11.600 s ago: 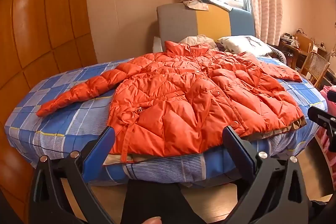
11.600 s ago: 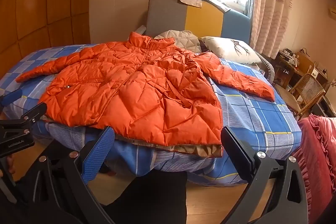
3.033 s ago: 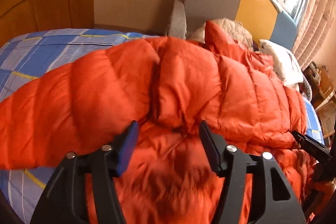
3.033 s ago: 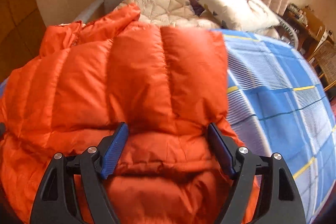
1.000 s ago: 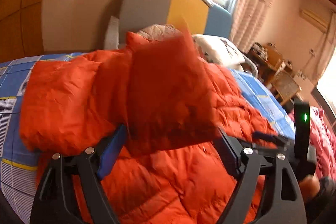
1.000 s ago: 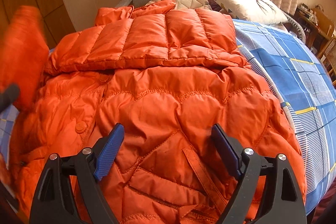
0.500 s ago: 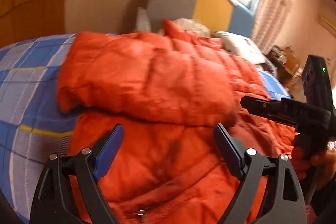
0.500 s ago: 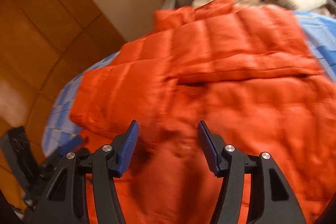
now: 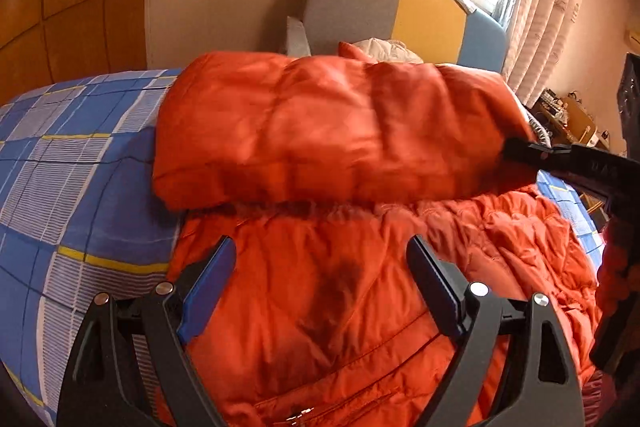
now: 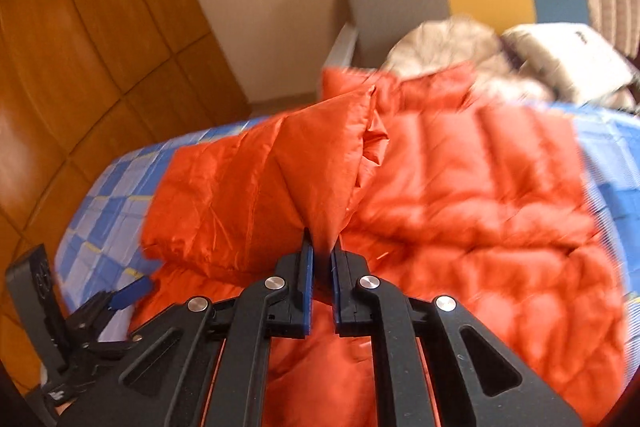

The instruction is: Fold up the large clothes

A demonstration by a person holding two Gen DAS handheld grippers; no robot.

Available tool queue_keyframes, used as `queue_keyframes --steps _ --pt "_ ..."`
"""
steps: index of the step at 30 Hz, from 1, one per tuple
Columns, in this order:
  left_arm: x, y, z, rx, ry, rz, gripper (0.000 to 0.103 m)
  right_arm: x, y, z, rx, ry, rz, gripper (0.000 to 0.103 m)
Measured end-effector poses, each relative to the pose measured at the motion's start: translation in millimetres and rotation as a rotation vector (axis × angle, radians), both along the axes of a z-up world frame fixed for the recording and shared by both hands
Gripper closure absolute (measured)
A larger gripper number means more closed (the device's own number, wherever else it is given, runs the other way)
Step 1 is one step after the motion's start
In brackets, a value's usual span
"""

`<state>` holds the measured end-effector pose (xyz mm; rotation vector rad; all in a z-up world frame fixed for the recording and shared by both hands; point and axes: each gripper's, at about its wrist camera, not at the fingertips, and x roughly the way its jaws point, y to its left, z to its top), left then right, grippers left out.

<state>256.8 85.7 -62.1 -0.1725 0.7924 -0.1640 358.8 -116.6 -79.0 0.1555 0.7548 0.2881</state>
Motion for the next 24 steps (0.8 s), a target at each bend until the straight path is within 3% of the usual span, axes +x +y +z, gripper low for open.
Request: queue_keyframes --steps 6,11,20,24 --pt "13.5 -6.4 3.9 0.013 -0.006 -0.012 0.016 16.8 -62.4 9.1 -0.030 -0.019 -0.163 0.097" --pt "25.3 -7.7 6.6 0.031 0.000 0.000 0.016 30.3 -105.2 -7.6 -0.016 0.029 -0.275 0.097" --pt "43.6 -16.4 10.2 0.076 0.001 0.025 0.016 34.0 -125.6 -47.3 -0.059 0.105 -0.383 0.097" --pt "53.9 -18.0 14.6 0.073 -0.009 0.025 0.016 37.2 -128.4 -55.0 -0.125 0.128 -0.443 0.097"
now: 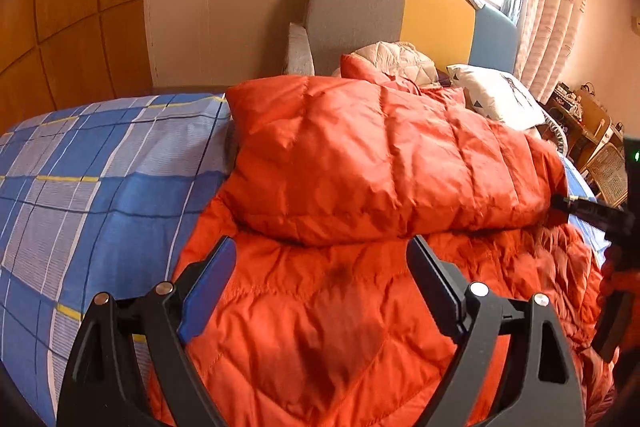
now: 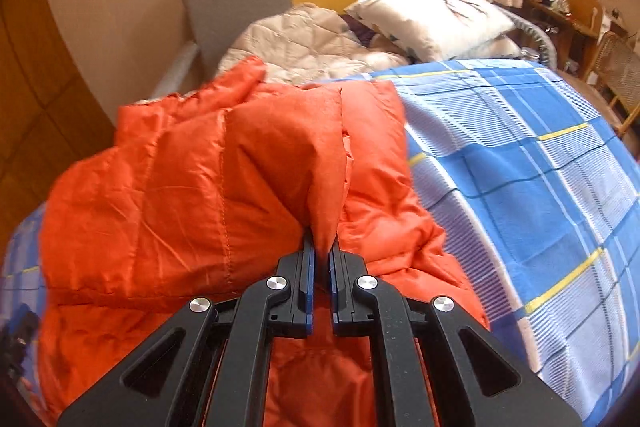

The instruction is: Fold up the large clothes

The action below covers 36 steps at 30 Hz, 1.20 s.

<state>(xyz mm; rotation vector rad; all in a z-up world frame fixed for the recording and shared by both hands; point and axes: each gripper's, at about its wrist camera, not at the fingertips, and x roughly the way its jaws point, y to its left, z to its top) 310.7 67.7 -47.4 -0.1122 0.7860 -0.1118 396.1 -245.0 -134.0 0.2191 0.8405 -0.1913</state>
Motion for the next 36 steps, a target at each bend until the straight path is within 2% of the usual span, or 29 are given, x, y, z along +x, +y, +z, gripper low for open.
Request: queue_keyframes --steps 6,8,9,10,13,15,18,21,23,27,36 --pt "18.2 -3.2 5.6 0.001 -0.018 -0.010 0.016 -2.6 -7.8 -3.6 0.015 0.020 -0.020 0.096" --pt "24.0 -2.5 8.0 -0.004 -0.024 -0.008 0.017 -7.9 -11.7 8.0 -0.010 -0.013 -0.056 0.079" --pt "26.0 -1.0 8.9 -0.010 -0.028 -0.006 0.017 -12.0 -11.5 15.3 -0.014 -0.049 -0.058 0.058" --pt "29.3 1.5 10.9 -0.022 -0.035 -0.006 0.017 -15.1 -9.7 24.1 -0.012 -0.095 -0.051 0.043" --pt "41.2 6.7 14.3 -0.034 -0.044 0.002 0.017 -10.2 3.5 38.4 0.011 -0.145 0.028 0.042" --pt "50.3 8.2 16.8 -0.047 -0.046 0.005 0.017 -0.3 16.1 39.6 0.005 -0.143 0.073 0.042" --pt "71.5 9.0 19.5 -0.057 -0.051 0.009 0.017 22.5 32.5 32.2 -0.012 -0.109 0.118 0.042" --pt "95.4 7.7 14.8 -0.052 -0.028 0.009 0.018 47.2 35.3 16.8 -0.047 -0.058 0.114 0.042" --pt "112.0 5.8 5.5 -0.039 0.011 0.015 0.022 56.6 33.7 6.2 -0.062 -0.035 0.104 0.042" --pt "130.4 1.5 -21.5 -0.016 0.076 0.021 0.021 66.2 32.3 -14.2 -0.083 -0.003 0.107 0.037" --pt "139.6 6.5 -64.6 -0.050 0.108 0.049 0.014 85.8 41.3 -44.1 -0.173 0.046 0.138 0.036"
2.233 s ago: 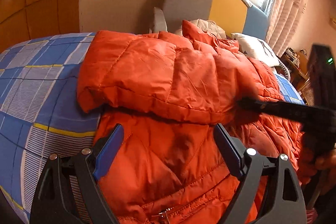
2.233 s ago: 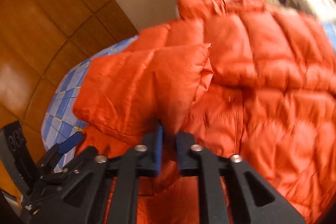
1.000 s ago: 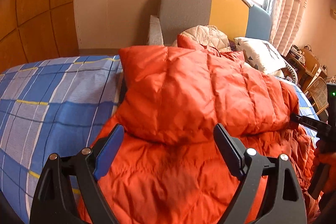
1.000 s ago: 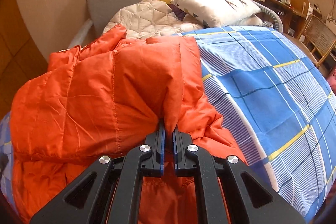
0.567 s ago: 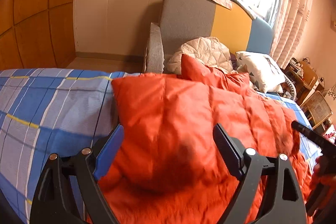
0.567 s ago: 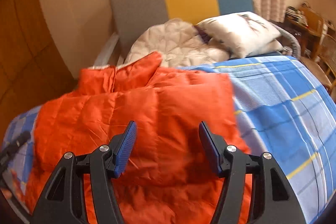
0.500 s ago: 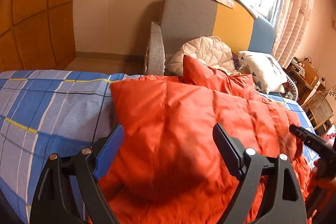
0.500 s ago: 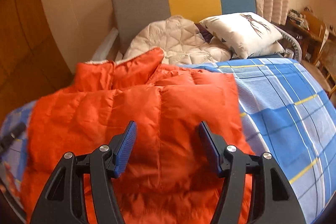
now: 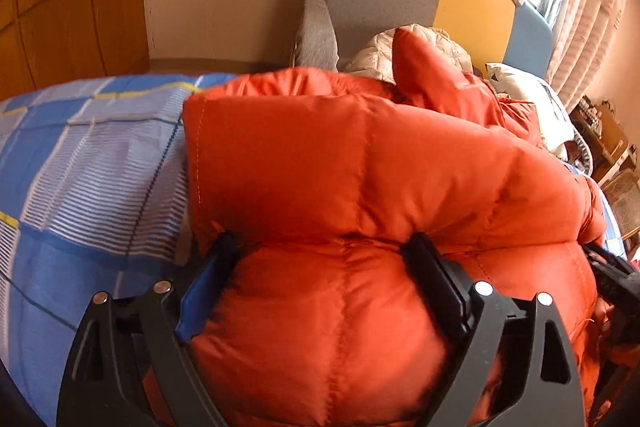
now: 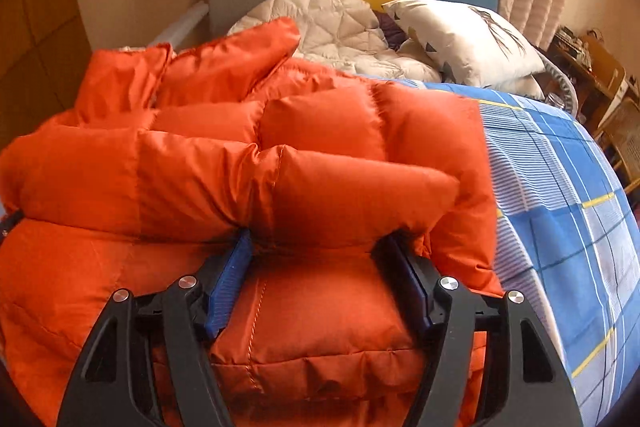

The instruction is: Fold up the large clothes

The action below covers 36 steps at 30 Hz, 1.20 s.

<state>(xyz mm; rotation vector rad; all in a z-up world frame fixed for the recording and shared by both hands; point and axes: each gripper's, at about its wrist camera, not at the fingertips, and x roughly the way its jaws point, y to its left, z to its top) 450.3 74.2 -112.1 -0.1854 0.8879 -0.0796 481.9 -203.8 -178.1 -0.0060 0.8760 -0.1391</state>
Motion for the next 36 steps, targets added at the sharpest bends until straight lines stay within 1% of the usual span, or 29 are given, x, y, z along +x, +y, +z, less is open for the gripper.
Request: queue_keyframes --steps 3,6,8,9,11,14,15,17,19,20,21,23,24,25,26,28,30,31,32,33,34,35,36 --pt "2.2 -4.1 0.2 0.027 0.012 -0.002 0.014 2.4 2.9 -0.5 -0.022 0.009 -0.008 0.036" --pt "-6.2 4.0 11.7 -0.007 0.034 0.008 0.014 -1.8 2.1 11.6 -0.025 0.040 0.000 0.034" --pt "-24.0 12.4 25.4 -0.016 0.014 0.011 0.008 -13.8 -4.1 25.6 0.003 0.032 0.013 0.026" --pt "-36.4 18.5 31.9 -0.017 0.002 0.006 0.008 -22.5 -7.2 32.7 0.006 0.019 0.018 0.020" --pt "-59.2 30.4 39.8 -0.035 -0.008 0.000 0.008 -45.3 -16.8 45.2 0.021 0.007 0.038 0.019" --pt "-105.3 53.4 42.4 -0.070 0.003 -0.012 0.009 -87.3 -42.0 51.8 0.087 0.051 0.074 0.019" --pt "-123.5 61.2 39.6 -0.093 0.017 -0.018 0.010 -100.7 -50.2 51.8 0.097 0.061 0.079 0.019" --pt "-153.9 73.9 33.3 -0.109 0.045 -0.023 0.018 -130.2 -68.2 47.9 0.126 0.097 0.089 0.019" --pt "-184.9 83.5 25.6 -0.144 0.071 -0.031 0.023 -166.3 -86.2 42.3 0.144 0.131 0.093 0.019" --pt "-199.8 86.4 21.8 -0.149 0.087 -0.033 0.027 -179.2 -93.0 40.1 0.156 0.140 0.097 0.019" --pt "-210.8 88.0 19.2 -0.149 0.093 -0.037 0.029 -194.1 -97.4 37.3 0.167 0.152 0.103 0.019" --pt "-239.0 91.1 12.1 -0.173 0.113 -0.041 0.036 -224.5 -104.0 31.5 0.202 0.174 0.114 0.023" --pt "-247.8 90.2 8.7 -0.179 0.122 -0.046 0.038 -240.9 -106.2 30.1 0.219 0.172 0.117 0.028" --pt "-261.6 88.3 6.6 -0.174 0.117 -0.053 0.042 -253.7 -107.3 29.2 0.224 0.170 0.119 0.030" --pt "-271.8 86.9 6.5 -0.177 0.109 -0.058 0.044 -262.1 -108.1 27.6 0.234 0.176 0.117 0.030" --pt "-286.1 86.3 6.1 -0.209 0.104 -0.062 0.048 -284.1 -111.2 22.0 0.277 0.192 0.116 0.030" --pt "-300.4 84.8 5.2 -0.216 0.096 -0.061 0.052 -298.9 -113.4 15.8 0.288 0.197 0.116 0.030" --pt "-307.0 83.2 4.0 -0.222 0.091 -0.069 0.058 -307.7 -114.9 10.2 0.320 0.203 0.117 0.030" --pt "-311.1 82.0 3.6 -0.221 0.089 -0.068 0.066 -312.6 -114.4 6.4 0.333 0.204 0.118 0.032" --pt "-316.1 81.3 1.9 -0.226 0.083 -0.068 0.071 -316.6 -114.0 4.9 0.332 0.195 0.119 0.040" --pt "-319.3 81.1 1.6 -0.239 0.075 -0.073 0.081 -320.8 -113.4 5.7 0.341 0.181 0.125 0.051" --pt "-323.0 80.5 3.6 -0.241 0.063 -0.076 0.088 -323.5 -112.0 7.4 0.349 0.169 0.130 0.059" --pt "-327.3 79.4 7.5 -0.237 0.048 -0.080 0.091 -325.8 -110.9 12.0 0.352 0.151 0.134 0.073"
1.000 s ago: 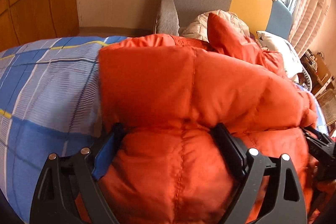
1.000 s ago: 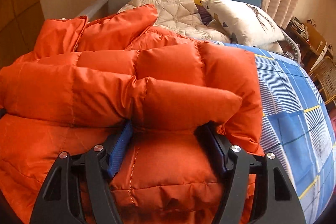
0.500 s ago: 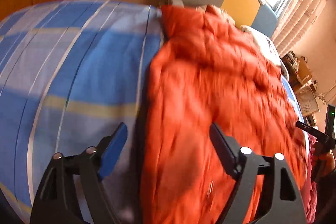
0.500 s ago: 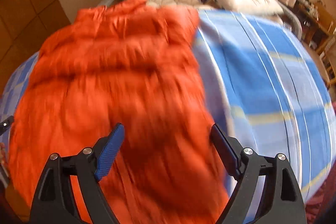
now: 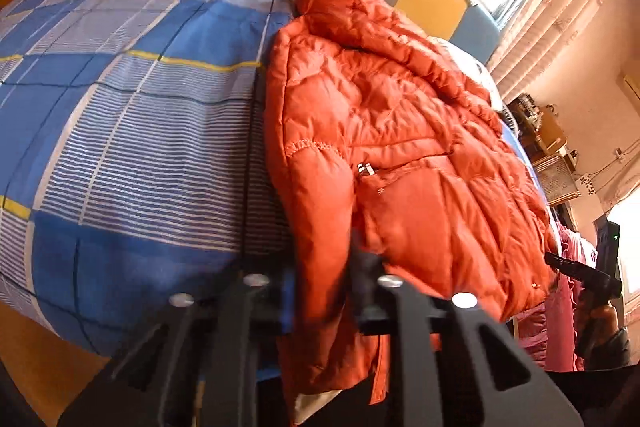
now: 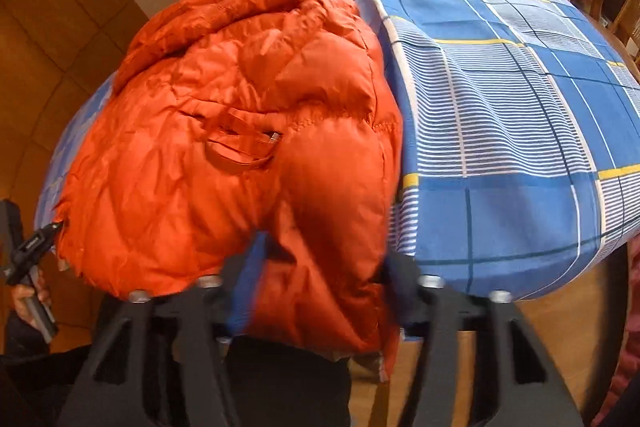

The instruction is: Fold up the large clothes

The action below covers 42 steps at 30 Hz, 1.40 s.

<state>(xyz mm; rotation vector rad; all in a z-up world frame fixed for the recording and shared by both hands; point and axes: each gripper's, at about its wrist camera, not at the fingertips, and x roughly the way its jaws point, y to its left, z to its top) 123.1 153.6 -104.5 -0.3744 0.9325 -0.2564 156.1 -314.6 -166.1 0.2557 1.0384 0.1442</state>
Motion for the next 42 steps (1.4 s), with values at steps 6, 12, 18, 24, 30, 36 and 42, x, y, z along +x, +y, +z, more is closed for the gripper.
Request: queue_keyframes --steps 6,12,18,24,30,36,42 --pt "-26.6 4.5 24.8 -0.029 -0.051 -0.020 0.096 -24.2 -2.8 33.1 -0.008 -0.070 0.037 0.092" --pt "-73.3 13.5 43.2 -0.073 -0.052 -0.061 0.096 -69.7 -8.7 53.8 0.013 -0.114 0.077 0.094" --pt "-91.5 24.3 70.9 -0.175 -0.138 -0.079 0.096 -79.3 -17.4 88.9 0.091 -0.241 0.054 0.094" --pt "-51.8 27.1 107.3 -0.220 -0.244 -0.095 0.096 -33.0 -14.9 120.9 0.114 -0.339 0.022 0.094" --pt "19.9 22.4 122.7 -0.197 -0.245 -0.074 0.096 22.0 -14.8 131.2 0.151 -0.366 -0.032 0.094" --pt "96.7 19.3 118.1 -0.181 -0.191 -0.033 0.095 90.1 -7.2 132.1 0.128 -0.344 -0.044 0.094" --pt "162.1 17.1 104.3 -0.136 -0.117 0.012 0.092 146.2 -5.6 130.7 0.142 -0.314 -0.067 0.070"
